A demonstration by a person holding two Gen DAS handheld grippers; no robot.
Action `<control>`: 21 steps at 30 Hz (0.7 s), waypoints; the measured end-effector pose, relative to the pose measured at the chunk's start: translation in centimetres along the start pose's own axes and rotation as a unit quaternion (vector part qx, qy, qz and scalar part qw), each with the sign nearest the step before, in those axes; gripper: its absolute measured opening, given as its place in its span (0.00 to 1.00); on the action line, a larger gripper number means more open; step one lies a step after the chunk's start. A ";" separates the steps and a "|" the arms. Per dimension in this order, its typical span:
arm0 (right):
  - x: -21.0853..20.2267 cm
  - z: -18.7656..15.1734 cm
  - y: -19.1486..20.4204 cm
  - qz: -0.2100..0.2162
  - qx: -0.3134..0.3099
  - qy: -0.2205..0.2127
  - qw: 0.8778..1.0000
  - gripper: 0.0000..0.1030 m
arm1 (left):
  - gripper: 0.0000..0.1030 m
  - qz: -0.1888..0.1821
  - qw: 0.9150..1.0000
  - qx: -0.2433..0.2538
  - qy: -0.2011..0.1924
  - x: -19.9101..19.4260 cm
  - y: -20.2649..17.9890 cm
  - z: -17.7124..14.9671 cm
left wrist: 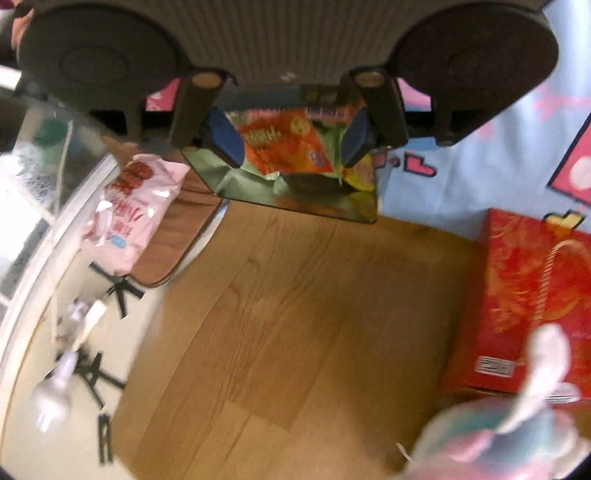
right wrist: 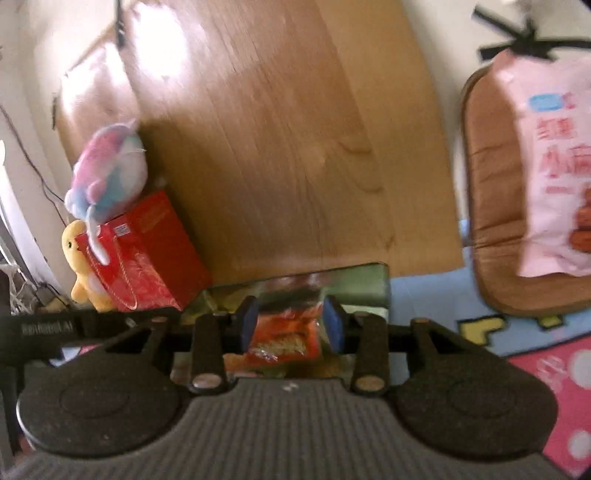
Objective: Organize snacks
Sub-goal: 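Carry the orange bag into the black box and release it, then reach the left tool toward the yellow peanut bag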
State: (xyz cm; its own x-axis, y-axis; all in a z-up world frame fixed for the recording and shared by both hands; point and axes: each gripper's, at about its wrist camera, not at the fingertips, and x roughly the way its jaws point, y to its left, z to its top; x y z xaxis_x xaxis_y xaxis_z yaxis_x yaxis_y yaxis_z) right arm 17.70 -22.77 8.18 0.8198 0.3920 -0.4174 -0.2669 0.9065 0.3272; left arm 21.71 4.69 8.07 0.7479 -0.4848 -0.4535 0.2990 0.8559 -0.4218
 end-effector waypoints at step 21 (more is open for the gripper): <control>4.9 -10.8 12.7 0.157 -0.080 0.208 0.962 0.35 | 0.47 0.044 0.992 -0.056 0.104 -3.5 6.2 -8.0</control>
State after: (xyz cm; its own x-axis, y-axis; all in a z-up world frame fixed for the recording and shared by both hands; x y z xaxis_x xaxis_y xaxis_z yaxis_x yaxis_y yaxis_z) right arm 12.84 -7.66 1.16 0.4206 0.6497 -0.6333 -0.5709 0.7320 0.3718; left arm 16.21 10.21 0.71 0.6269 -0.4448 -0.6397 0.1607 0.8772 -0.4524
